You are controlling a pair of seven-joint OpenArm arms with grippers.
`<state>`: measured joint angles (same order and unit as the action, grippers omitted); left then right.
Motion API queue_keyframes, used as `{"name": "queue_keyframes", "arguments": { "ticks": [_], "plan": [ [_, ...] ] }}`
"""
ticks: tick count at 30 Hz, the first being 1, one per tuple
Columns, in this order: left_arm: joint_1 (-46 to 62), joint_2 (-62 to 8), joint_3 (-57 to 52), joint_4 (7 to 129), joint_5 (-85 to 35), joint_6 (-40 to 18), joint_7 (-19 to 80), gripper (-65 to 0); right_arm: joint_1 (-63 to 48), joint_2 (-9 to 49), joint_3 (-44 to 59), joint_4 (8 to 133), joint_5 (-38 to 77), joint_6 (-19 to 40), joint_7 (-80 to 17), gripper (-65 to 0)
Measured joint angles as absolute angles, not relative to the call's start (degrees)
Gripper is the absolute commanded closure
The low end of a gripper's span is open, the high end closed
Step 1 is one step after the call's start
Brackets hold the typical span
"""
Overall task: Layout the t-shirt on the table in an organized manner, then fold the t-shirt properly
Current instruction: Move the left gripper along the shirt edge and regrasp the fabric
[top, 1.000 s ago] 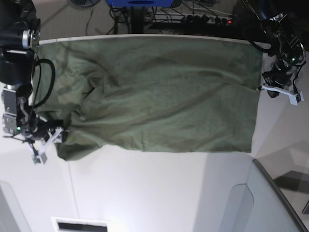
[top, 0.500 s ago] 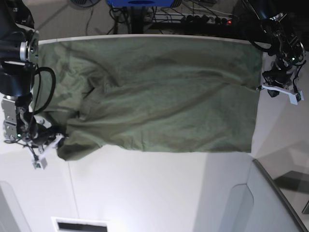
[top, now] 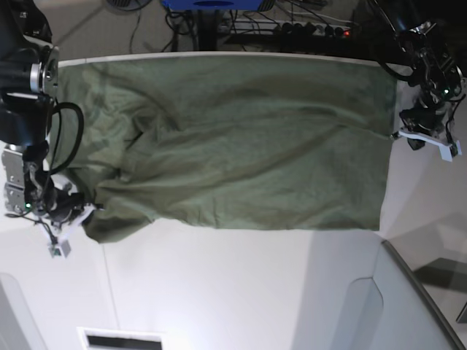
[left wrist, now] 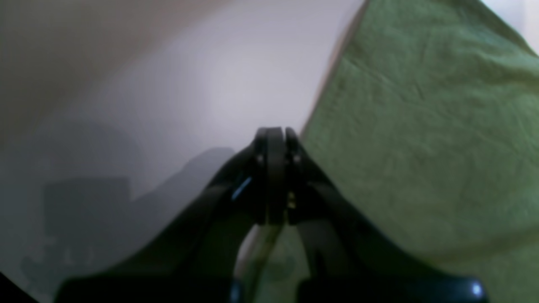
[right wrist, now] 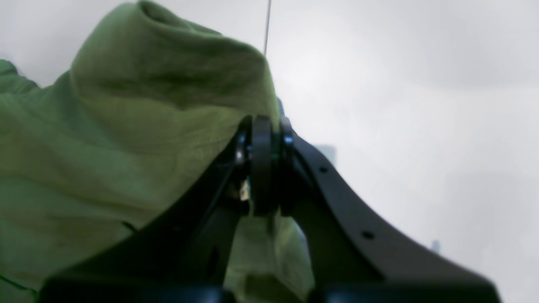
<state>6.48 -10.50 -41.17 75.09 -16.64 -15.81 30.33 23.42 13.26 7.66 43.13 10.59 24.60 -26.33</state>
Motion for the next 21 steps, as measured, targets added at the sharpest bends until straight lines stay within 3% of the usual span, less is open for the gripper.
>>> {"name": "queue_keyframes", "arguments": {
  "ticks": [4, 5, 7, 9, 11, 15, 21],
  "plan": [
    [1.6, -13.8, -41.0, 70.9, -16.8, -16.4, 30.2, 0.0, 19.6, 13.2, 7.7, 52.5, 10.8, 24.9, -29.9, -0.2],
    [-0.9, -14.9, -41.0, 68.1, -16.6, -16.2, 30.2, -4.4, 18.8, 13.1, 7.7, 54.8, 10.7, 24.8, -31.2, -0.2],
    [-5.6, -17.0, -41.1, 61.6, -16.4, -15.6, 30.5, -22.5, 18.1, 12.5, 7.9, 57.8, 10.4, 24.6, -32.6, -0.2],
    [-9.8, -18.7, -40.3, 55.7, -16.6, -15.5, 30.0, -36.5, 17.5, 11.7, 7.8, 60.4, 10.7, 24.9, -33.1, -0.3],
    [-13.5, -21.1, -35.3, 49.5, -16.4, -15.4, 30.1, -42.9, 16.8, 11.0, 7.6, 62.5, 11.1, 25.3, -33.1, -0.3],
    [-19.2, -22.2, -24.8, 42.3, -16.8, -15.4, 29.8, -43.4, 15.5, 11.4, 7.6, 64.6, 10.8, 25.2, -33.7, -0.3],
    [-19.4, -19.6, -19.1, 41.1, -16.4, -15.3, 27.1, -43.3, 15.3, 11.4, 7.7, 64.9, 10.9, 24.9, -34.8, -0.2]
  ]
}}
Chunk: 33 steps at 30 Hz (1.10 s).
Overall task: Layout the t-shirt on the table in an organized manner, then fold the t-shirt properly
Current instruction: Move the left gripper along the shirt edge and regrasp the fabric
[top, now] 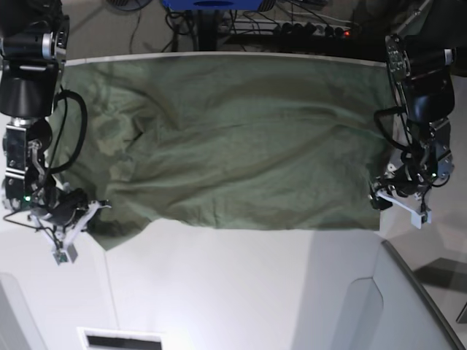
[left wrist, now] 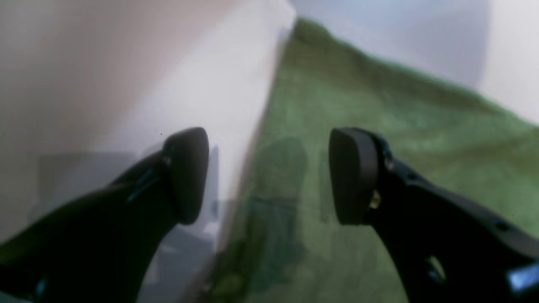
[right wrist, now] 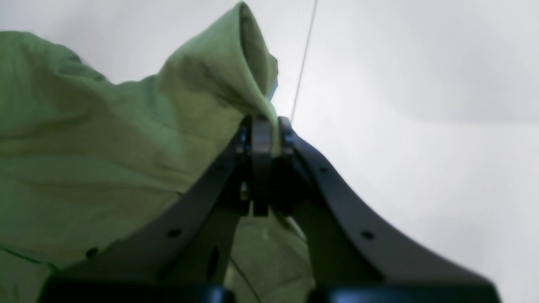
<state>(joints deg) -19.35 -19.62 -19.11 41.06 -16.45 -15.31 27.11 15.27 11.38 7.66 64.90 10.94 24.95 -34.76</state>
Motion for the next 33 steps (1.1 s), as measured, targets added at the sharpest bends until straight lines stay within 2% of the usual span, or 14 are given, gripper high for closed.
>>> {"name": "queue_keyframes", "arguments": {
  "ticks": [7, 8, 9, 12, 13, 20, 26, 33],
  "plan": [
    [-19.5, -18.6, -18.8, 36.5, -17.0, -16.3, 22.3, -42.8, 15.2, 11.8, 7.7, 64.9, 10.9, 24.9, -35.0, -0.2],
    [-19.3, -18.6, -18.8, 35.9, -17.2, -16.3, 20.1, -40.3, 15.2, 11.7, 7.7, 64.9, 10.9, 24.9, -34.9, -0.2],
    [-19.1, -18.6, -18.8, 35.3, -17.1, -16.3, 18.5, -34.6, 15.2, 11.7, 7.7, 64.9, 10.9, 25.0, -34.7, -0.2],
    [-19.3, -18.8, -19.0, 33.4, -17.4, -15.9, 17.4, -5.6, 15.2, 11.7, 7.7, 64.9, 10.9, 24.9, -34.7, -0.2],
    [-19.3, -18.8, -19.2, 33.4, -17.5, -15.8, 17.5, 0.0, 15.2, 11.7, 7.7, 64.9, 10.9, 24.8, -34.7, -0.2],
    [-18.4, -18.9, -19.0, 36.1, -17.1, -15.8, 19.9, 0.0, 15.2, 11.5, 7.7, 64.9, 10.9, 24.9, -34.5, -0.2],
    [-8.1, -17.6, -19.2, 56.4, -16.7, -15.8, 28.2, 0.0, 15.0, 11.5, 7.8, 64.9, 10.8, 24.9, -34.5, -0.2],
    [0.9, -16.5, -19.3, 72.7, -16.7, -15.7, 32.7, 0.0, 15.0, 11.6, 7.8, 64.9, 10.8, 24.9, -34.5, -0.2]
  ]
}}
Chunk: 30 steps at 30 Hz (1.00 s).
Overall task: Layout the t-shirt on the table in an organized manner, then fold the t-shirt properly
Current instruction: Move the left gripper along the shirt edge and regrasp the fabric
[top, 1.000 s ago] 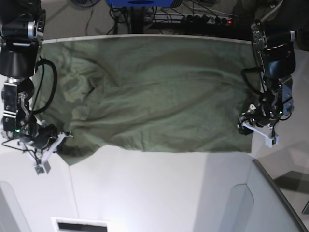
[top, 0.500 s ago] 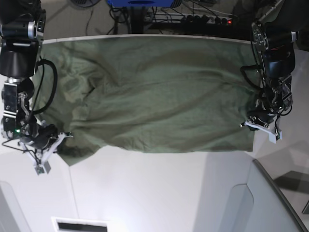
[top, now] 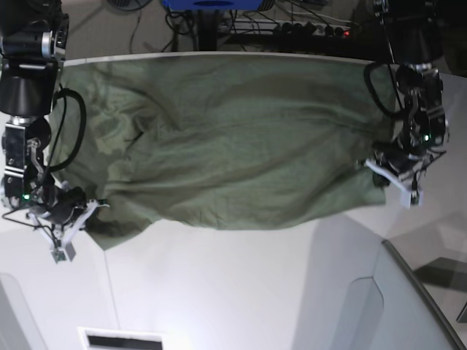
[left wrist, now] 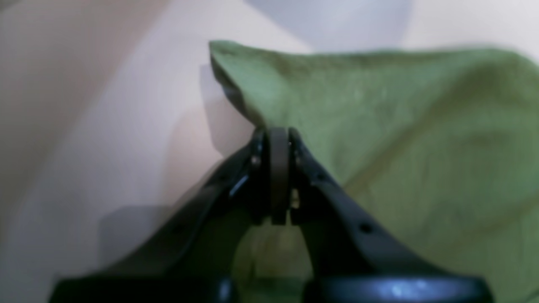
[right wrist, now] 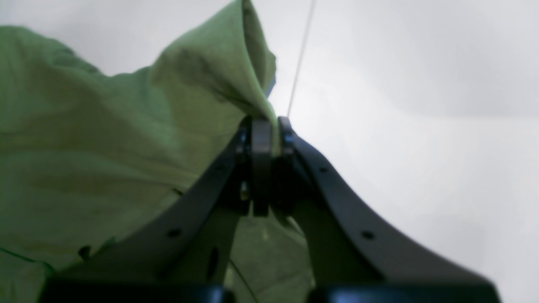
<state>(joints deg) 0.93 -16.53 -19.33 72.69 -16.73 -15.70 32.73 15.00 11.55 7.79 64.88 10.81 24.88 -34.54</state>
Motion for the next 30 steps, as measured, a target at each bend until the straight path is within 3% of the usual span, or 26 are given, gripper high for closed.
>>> {"name": "queue_keyframes", "arguments": {
  "ticks": [5, 14, 17, 19, 27, 30],
  "plan": [
    [6.3, -15.5, -19.4, 81.0, -16.4, -15.4, 36.9, 0.0, 15.0, 11.7, 7.8, 64.9, 10.9, 25.0, -34.5, -0.2],
    [9.5, -15.4, -19.3, 80.9, -16.5, -15.6, 39.2, 0.0, 15.0, 11.5, 7.8, 64.9, 10.9, 24.9, -34.5, -0.2],
    [8.7, -15.1, -22.3, 81.4, -17.3, -16.1, 43.2, -18.9, 15.0, 11.6, 7.8, 64.9, 10.9, 24.9, -34.5, -0.2],
    [9.0, -15.1, -25.5, 81.4, -16.7, -15.8, 44.2, -27.3, 15.0, 11.5, 7.8, 64.9, 10.9, 24.9, -34.6, -0.2],
    [3.9, -15.2, -34.7, 79.0, -17.0, -15.6, 44.1, -30.4, 15.0, 11.7, 7.6, 64.8, 10.7, 24.9, -34.5, -0.2],
    [-0.6, -15.6, -34.8, 72.3, -16.6, -15.4, 44.0, -41.3, 15.0, 11.7, 7.5, 64.8, 10.8, 24.9, -34.5, -0.2]
  ]
}}
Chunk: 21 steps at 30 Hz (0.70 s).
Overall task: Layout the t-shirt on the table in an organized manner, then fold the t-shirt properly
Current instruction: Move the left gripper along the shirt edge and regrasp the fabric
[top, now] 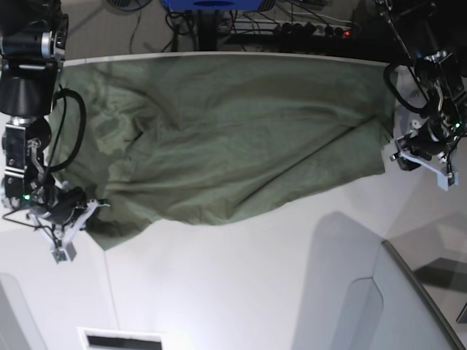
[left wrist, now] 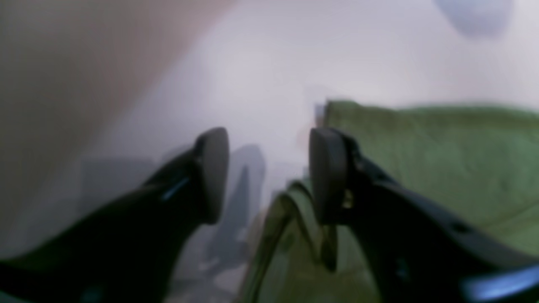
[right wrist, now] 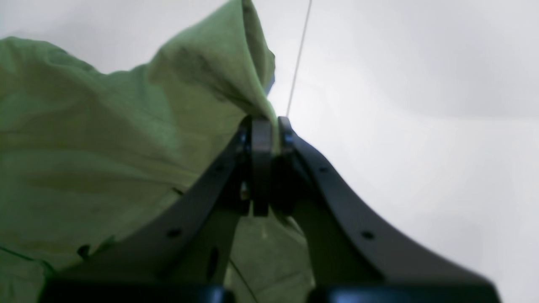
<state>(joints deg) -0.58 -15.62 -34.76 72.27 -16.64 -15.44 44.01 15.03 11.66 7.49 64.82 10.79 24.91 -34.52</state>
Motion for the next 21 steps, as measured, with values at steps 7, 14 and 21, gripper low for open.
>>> {"name": "queue_keyframes", "arguments": {
  "ticks": [7, 14, 21],
  "plan": [
    [-2.6, -15.7, -33.1, 67.9, -16.9, -15.8, 39.0, -56.4, 15.0, 11.7, 7.5, 64.8, 10.7, 25.0, -34.5, -0.2],
    [-5.9, -14.9, -28.7, 56.1, -17.3, -16.3, 31.3, -47.1, 15.0, 11.7, 7.6, 64.8, 10.9, 25.0, -34.5, -0.2],
    [-8.0, -15.6, -28.8, 51.1, -16.7, -16.0, 26.9, -47.1, 15.0, 11.7, 7.6, 64.8, 10.9, 24.9, -34.5, -0.2]
  ]
}}
